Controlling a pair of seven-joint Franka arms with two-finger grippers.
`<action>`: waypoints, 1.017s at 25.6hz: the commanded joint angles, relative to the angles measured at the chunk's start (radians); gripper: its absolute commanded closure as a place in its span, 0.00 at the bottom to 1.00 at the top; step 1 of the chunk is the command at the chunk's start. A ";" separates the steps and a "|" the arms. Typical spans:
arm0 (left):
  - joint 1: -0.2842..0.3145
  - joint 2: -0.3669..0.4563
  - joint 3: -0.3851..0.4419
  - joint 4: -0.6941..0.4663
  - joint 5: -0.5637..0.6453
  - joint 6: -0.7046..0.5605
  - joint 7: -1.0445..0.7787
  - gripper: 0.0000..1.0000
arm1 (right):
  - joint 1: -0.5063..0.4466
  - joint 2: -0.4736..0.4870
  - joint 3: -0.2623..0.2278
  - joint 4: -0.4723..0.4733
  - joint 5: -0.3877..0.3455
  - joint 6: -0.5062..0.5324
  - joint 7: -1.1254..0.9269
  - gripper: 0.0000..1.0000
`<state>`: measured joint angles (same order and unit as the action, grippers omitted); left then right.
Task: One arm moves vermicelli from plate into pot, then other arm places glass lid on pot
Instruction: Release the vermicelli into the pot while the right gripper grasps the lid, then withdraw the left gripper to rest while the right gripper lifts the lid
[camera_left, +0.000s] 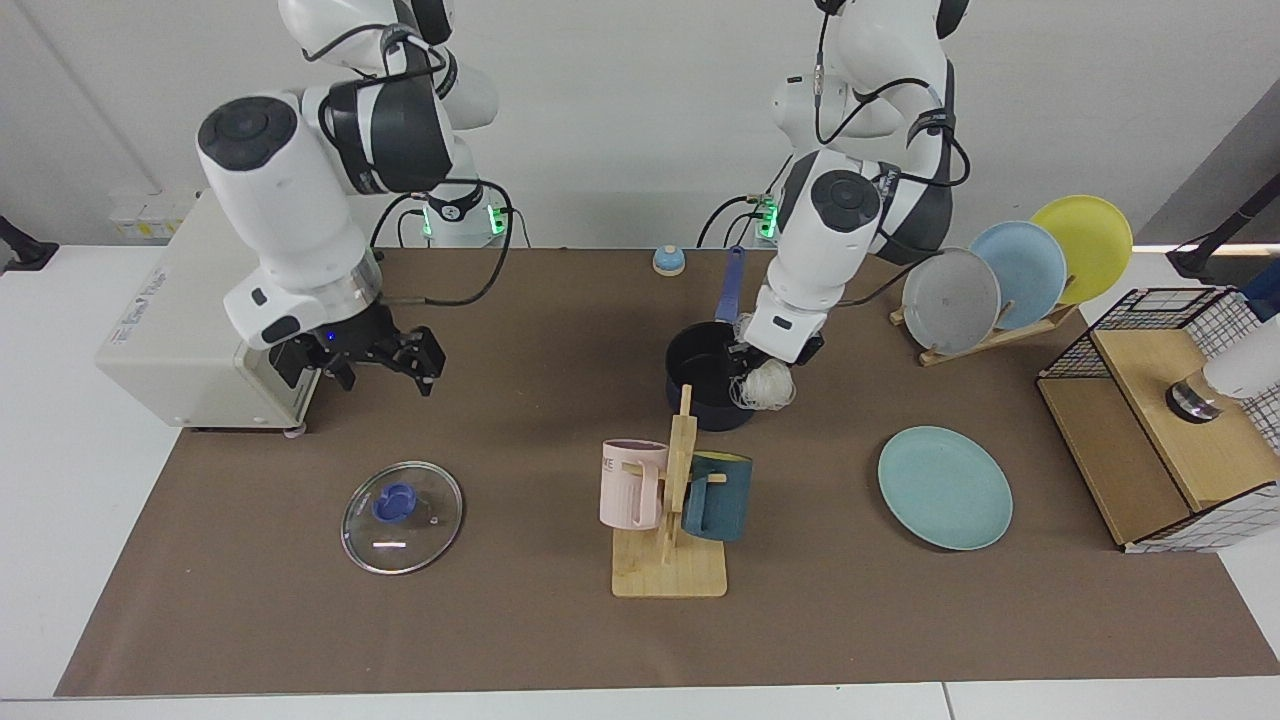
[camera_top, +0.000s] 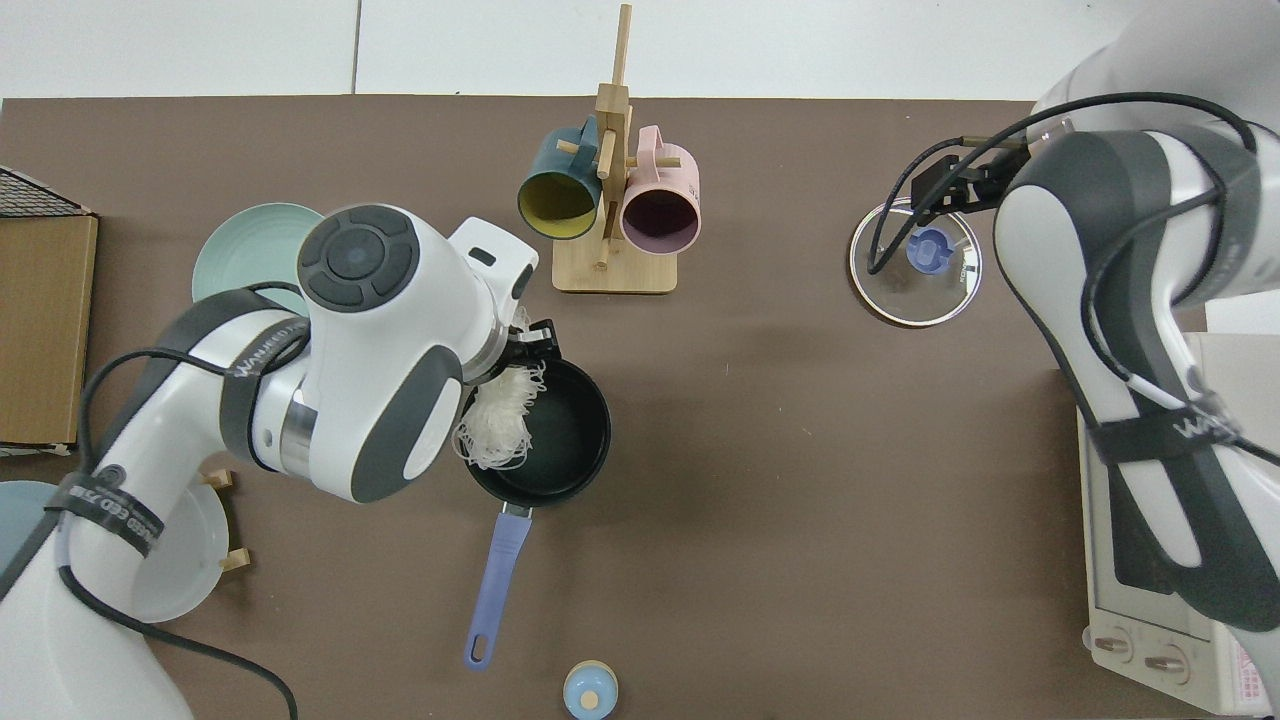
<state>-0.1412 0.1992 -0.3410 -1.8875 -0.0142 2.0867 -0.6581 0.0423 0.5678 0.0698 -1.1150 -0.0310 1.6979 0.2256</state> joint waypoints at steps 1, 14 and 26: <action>-0.003 -0.066 -0.019 -0.154 0.006 0.133 -0.043 1.00 | -0.024 0.139 0.013 0.121 -0.014 0.045 -0.042 0.00; -0.012 -0.052 -0.021 -0.176 0.036 0.188 -0.063 0.00 | -0.047 0.121 0.004 -0.083 -0.014 0.259 -0.101 0.00; -0.008 -0.081 0.109 -0.021 0.036 0.046 0.128 0.00 | -0.058 0.035 -0.004 -0.308 -0.014 0.375 -0.104 0.00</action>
<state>-0.1408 0.1262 -0.3258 -1.9812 0.0022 2.2115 -0.6604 -0.0005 0.6859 0.0631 -1.3134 -0.0366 2.0473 0.1595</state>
